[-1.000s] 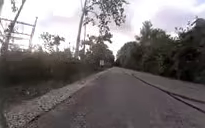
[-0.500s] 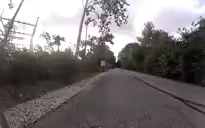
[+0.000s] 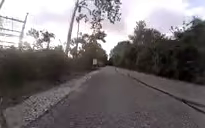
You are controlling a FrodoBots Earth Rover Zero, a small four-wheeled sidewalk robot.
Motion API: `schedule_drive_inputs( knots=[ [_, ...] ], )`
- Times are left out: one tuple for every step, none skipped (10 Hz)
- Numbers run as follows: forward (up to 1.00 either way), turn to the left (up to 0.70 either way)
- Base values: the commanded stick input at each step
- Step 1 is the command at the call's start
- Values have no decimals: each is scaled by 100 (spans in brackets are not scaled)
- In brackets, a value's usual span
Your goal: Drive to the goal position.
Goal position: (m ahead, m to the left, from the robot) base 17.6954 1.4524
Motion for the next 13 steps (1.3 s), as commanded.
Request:
schedule_drive_inputs(
  knots=[
    [70,0],
    [70,0],
    [70,0],
    [70,0],
    [70,0],
    [70,0],
    [70,0],
    [70,0],
    [70,0],
    [70,0],
    [70,0],
    [70,0],
    [70,-22]
  ],
)
